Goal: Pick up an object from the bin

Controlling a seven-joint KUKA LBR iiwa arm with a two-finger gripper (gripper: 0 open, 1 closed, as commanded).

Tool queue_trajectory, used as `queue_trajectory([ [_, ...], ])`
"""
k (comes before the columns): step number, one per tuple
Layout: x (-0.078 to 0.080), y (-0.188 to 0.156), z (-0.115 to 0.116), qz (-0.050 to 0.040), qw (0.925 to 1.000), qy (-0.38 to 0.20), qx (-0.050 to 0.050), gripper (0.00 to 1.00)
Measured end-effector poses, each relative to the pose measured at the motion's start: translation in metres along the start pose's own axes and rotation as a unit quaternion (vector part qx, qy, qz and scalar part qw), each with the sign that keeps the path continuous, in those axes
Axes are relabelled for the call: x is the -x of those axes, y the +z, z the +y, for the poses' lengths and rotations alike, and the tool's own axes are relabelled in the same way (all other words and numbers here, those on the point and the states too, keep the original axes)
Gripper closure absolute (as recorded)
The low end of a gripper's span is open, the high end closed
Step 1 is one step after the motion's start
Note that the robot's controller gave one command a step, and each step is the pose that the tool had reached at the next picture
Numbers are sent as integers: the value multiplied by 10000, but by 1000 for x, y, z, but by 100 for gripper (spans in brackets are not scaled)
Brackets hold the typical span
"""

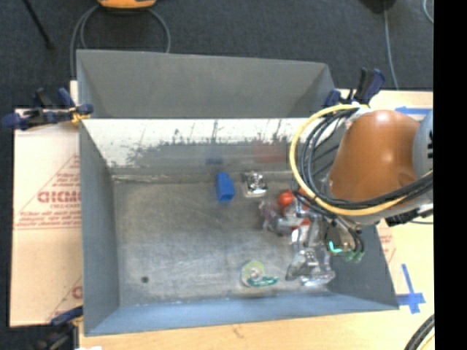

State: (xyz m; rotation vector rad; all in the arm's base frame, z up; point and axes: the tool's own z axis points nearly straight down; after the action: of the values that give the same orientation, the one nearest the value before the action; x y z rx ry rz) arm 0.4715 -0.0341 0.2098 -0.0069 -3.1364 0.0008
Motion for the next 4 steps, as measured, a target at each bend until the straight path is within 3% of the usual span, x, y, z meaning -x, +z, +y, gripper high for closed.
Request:
queue_trajectory([
  [1,80,60,185,-47,9976,-697,18,0],
  [2,61,65,123,-28,9831,-1828,-15,0],
  [3,143,77,84,-68,9738,-2275,-20,0],
  [4,160,123,53,-68,9874,-1583,2,0],
])
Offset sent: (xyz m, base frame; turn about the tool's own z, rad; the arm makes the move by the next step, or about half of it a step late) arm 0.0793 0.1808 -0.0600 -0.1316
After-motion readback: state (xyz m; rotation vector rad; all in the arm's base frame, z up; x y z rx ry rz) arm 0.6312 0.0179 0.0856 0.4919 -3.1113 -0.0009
